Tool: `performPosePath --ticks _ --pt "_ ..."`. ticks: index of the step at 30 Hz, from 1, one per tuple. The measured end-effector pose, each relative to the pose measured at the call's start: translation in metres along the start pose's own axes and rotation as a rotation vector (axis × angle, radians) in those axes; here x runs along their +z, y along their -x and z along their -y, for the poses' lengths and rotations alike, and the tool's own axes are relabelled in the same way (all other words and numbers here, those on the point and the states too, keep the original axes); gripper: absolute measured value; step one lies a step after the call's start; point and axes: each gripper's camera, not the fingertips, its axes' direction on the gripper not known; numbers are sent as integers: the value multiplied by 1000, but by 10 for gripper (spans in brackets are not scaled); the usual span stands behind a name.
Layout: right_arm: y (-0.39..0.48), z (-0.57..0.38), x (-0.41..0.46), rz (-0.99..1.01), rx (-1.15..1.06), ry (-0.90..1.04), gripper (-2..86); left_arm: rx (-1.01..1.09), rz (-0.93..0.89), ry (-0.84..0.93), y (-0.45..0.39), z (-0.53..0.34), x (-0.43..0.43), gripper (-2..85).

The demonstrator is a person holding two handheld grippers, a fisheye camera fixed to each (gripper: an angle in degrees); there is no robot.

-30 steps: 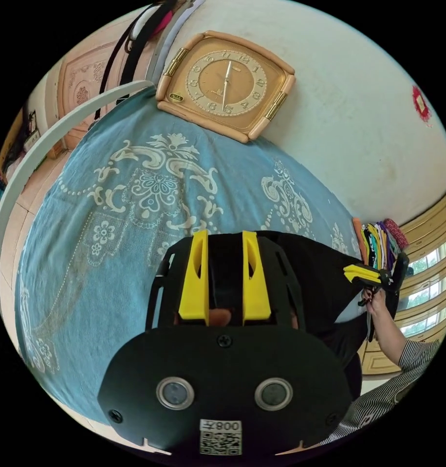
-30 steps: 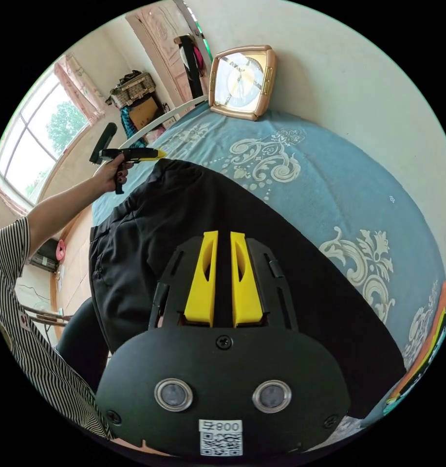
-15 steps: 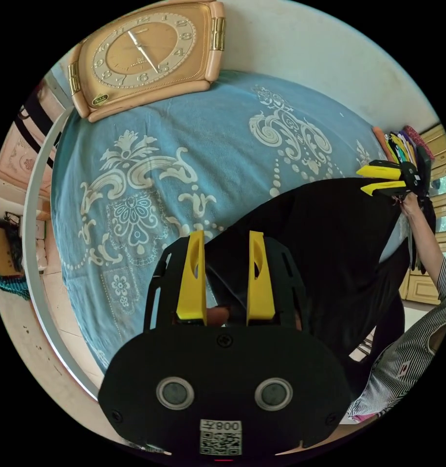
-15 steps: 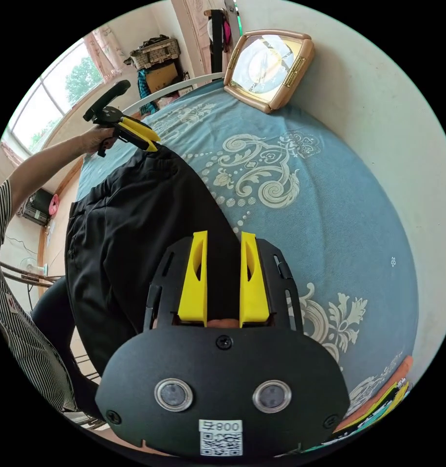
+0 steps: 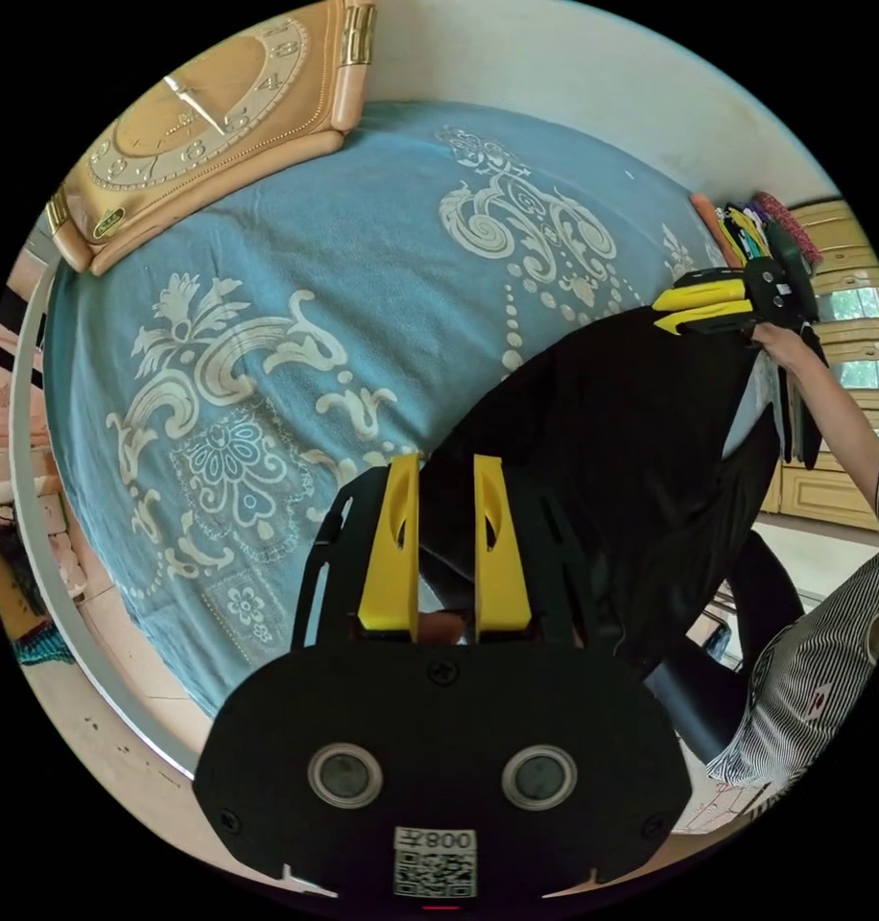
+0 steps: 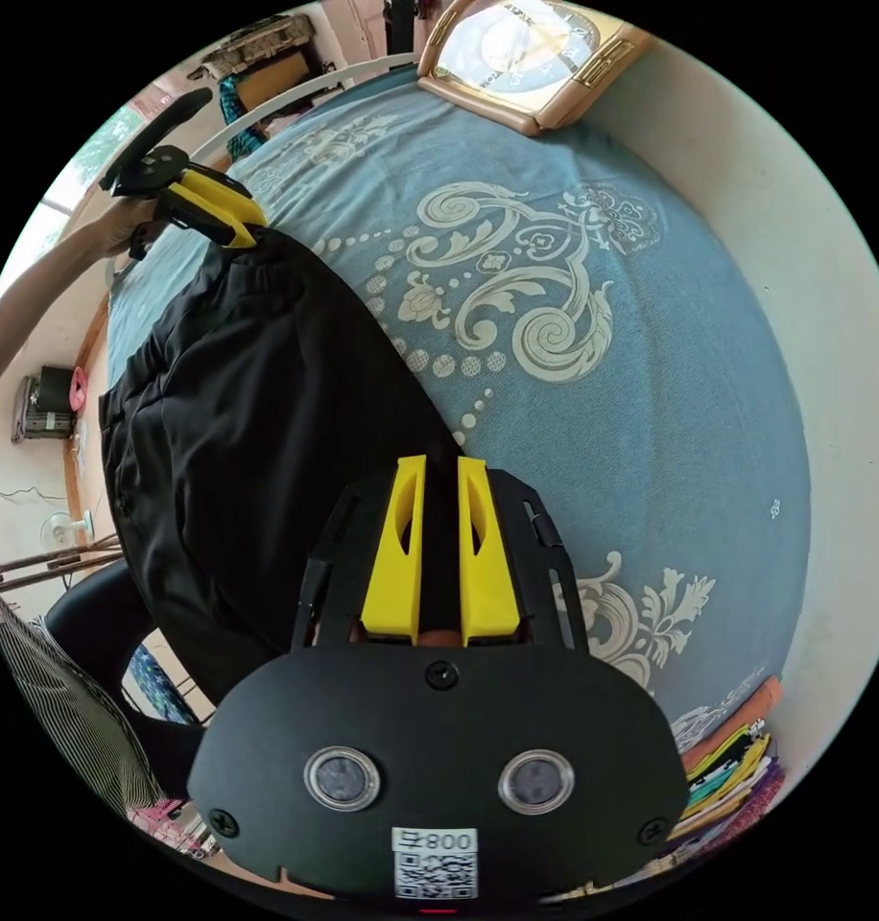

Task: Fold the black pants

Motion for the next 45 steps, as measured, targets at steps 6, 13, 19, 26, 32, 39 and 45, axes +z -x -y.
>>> performPosePath --ticks 6,13,19,26,32,39,45 --pt "3 30 -7 -1 4 94 50 50 -21 53 -2 31 -6 80" --pt "20 42 -14 -64 6 100 40 63 53 65 -21 52 -11 70" --pt "25 43 -19 -60 31 84 33 62 69 85 -35 65 -13 69" --pt "34 41 -21 -82 39 82 20 69 45 47 -49 63 -15 60" --pt "42 32 -22 -101 56 75 12 51 9 27 -62 57 -18 28" --pt "40 21 -21 -71 88 89 8 41 17 6 -87 42 -26 12" --pt "29 2 -30 -21 157 59 6 36 39 -44 -113 23 -37 10"
